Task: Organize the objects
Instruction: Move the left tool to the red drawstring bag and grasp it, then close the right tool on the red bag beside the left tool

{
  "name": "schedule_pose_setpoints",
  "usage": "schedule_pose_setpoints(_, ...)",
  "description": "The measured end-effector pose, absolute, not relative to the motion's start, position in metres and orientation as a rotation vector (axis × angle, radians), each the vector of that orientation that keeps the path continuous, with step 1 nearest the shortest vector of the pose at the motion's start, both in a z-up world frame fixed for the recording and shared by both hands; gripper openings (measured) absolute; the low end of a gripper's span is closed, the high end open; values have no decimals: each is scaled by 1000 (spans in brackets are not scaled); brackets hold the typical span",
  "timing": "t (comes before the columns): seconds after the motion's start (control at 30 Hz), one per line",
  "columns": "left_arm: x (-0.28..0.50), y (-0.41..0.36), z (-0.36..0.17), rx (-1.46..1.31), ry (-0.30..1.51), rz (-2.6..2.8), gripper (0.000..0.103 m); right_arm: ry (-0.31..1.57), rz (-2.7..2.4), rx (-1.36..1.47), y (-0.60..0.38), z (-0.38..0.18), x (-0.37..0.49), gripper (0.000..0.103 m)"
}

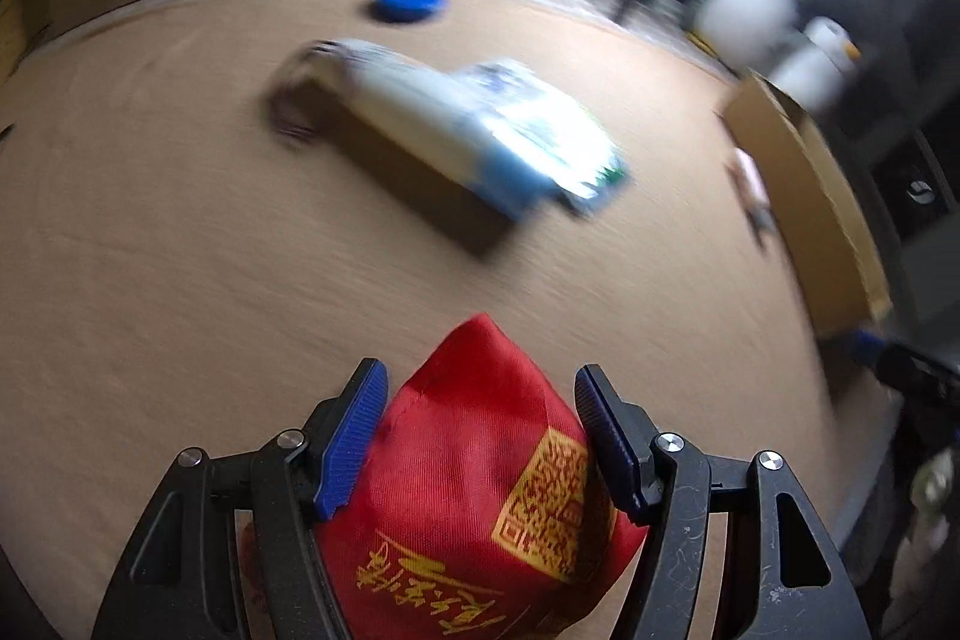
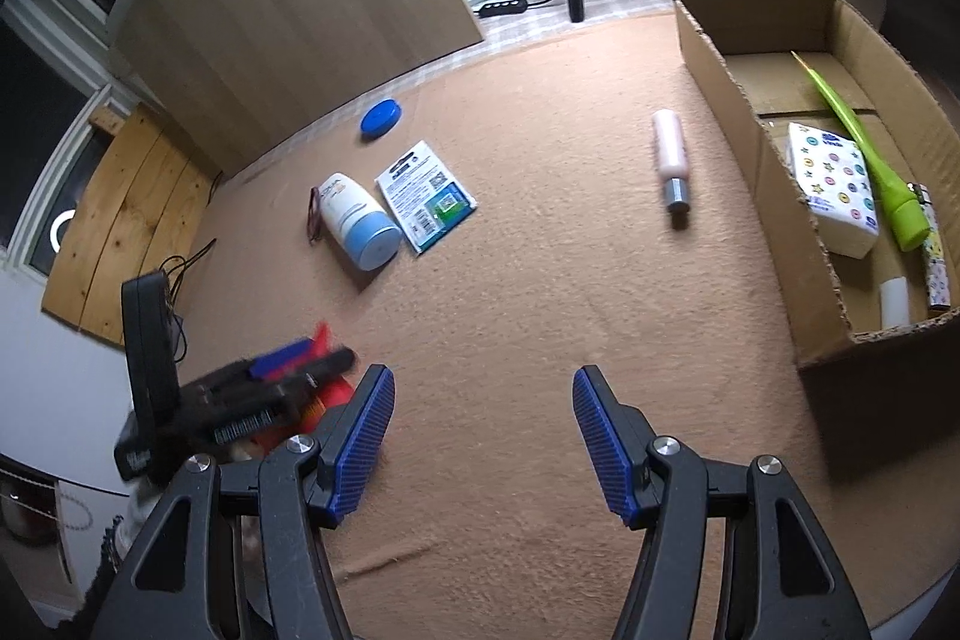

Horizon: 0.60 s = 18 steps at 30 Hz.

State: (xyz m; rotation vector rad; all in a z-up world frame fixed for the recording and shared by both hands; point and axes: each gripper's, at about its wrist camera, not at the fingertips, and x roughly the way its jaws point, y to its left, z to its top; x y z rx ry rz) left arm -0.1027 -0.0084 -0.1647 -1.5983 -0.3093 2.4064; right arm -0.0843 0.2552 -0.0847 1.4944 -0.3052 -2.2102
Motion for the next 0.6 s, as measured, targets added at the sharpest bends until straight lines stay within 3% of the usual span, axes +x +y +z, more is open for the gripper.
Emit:
schedule_pose_setpoints(0.27,-73,9,-130,-1493,-266,2422,73,-231,-2198,1409,239,-82,-85,62)
schedule_pose_setpoints(0.33,-62,-5,-120,-1482,-297,2450,79,-210,-2168,1396,232,-82,-86,63)
schedule_pose_setpoints(0.6,-20,-46,-133,-1599,-467,2380,82,-63,-1978,1445,184,-99,-89,66)
